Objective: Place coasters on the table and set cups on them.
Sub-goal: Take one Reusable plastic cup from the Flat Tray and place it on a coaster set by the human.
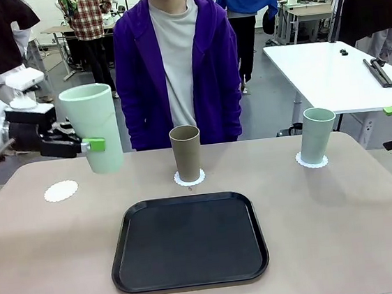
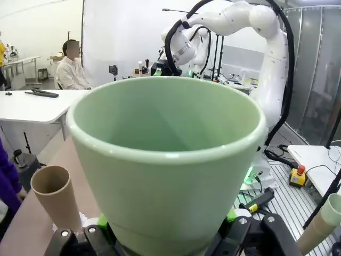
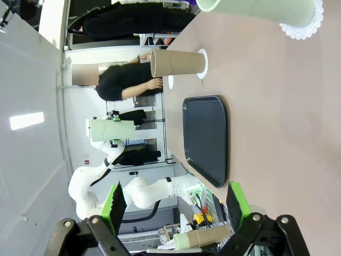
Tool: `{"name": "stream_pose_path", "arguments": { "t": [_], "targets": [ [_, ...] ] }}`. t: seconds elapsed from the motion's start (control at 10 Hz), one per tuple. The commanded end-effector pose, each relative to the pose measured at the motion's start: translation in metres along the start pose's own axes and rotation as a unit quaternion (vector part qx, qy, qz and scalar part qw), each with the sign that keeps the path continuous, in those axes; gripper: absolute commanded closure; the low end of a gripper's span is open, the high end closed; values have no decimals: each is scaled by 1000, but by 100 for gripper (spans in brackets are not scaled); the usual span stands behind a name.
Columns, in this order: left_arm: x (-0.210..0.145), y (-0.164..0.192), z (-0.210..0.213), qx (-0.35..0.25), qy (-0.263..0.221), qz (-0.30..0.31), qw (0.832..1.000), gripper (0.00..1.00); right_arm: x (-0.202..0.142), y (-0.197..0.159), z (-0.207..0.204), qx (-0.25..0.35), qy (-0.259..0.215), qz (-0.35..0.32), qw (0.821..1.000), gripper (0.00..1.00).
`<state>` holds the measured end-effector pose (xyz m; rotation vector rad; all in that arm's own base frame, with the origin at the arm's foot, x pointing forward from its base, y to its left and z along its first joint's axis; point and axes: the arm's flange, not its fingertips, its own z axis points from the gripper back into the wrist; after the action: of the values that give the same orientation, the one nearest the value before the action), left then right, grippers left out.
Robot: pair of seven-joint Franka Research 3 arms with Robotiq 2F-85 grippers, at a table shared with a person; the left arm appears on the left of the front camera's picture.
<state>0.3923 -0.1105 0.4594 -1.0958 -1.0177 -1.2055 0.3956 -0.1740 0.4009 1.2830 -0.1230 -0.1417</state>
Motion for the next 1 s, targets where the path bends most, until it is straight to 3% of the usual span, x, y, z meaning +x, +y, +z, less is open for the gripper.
{"name": "stream_pose_path", "arguments": {
  "t": [0.0, 0.4, 0.5, 0.9],
  "targets": [
    [-17, 6, -7, -7, -2, 1, 1000, 100, -1, 1, -1, 0, -3, -2, 1000, 0],
    [-17, 6, -7, -7, -2, 1, 1000, 100, -1, 1, -1, 0, -3, -2, 1000, 0],
    [-17, 5, -6, -7, 3, 12, 1000, 15, -1, 1, -1, 0, -3, -2, 1000, 0],
    [-59, 98, 84, 143, -6, 17, 990, 15, -1, 1, -1, 0, -3, -2, 1000, 0]
  ]
}}
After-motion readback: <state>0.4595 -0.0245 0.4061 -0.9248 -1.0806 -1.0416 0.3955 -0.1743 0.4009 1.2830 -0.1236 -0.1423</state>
